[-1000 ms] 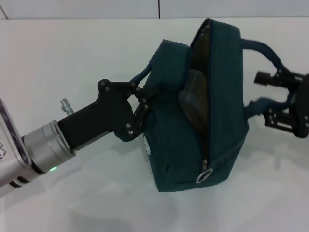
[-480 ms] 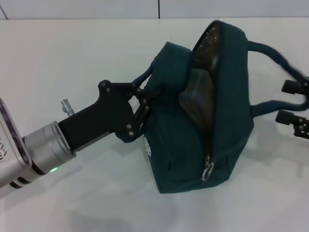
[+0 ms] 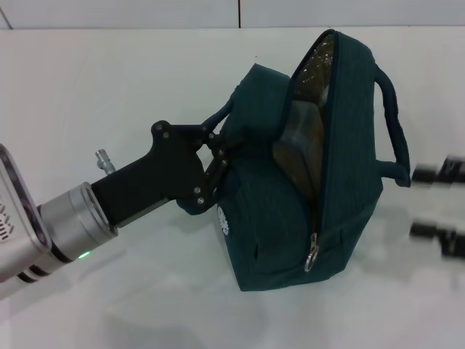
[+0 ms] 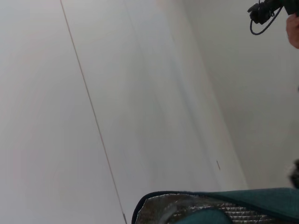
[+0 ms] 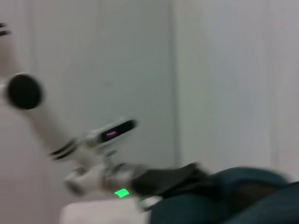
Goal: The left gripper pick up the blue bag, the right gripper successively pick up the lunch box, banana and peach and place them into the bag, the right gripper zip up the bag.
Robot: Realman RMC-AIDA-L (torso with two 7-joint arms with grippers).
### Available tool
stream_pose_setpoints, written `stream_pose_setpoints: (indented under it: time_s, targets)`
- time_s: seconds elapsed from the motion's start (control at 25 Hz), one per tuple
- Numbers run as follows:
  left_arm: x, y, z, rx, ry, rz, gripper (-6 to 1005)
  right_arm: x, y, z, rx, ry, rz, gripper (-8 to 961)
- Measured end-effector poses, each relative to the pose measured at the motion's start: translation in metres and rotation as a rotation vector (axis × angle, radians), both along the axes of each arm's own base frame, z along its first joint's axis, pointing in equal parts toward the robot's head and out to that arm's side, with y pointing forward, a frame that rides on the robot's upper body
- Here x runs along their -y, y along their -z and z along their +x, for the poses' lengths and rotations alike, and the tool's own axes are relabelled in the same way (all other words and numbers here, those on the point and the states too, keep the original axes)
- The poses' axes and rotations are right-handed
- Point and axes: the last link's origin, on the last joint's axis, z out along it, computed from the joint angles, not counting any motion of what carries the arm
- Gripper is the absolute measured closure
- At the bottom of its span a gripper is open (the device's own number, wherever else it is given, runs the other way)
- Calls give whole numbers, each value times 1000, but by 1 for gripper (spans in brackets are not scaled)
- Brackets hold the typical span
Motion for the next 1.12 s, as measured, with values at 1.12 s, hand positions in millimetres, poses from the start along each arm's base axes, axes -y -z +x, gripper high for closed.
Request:
stream_pose_setpoints:
  time_s: [1.12]
  targets:
    - [4,6,4,9,13,-33,964,-11,89,-32,148,-17,-336,407]
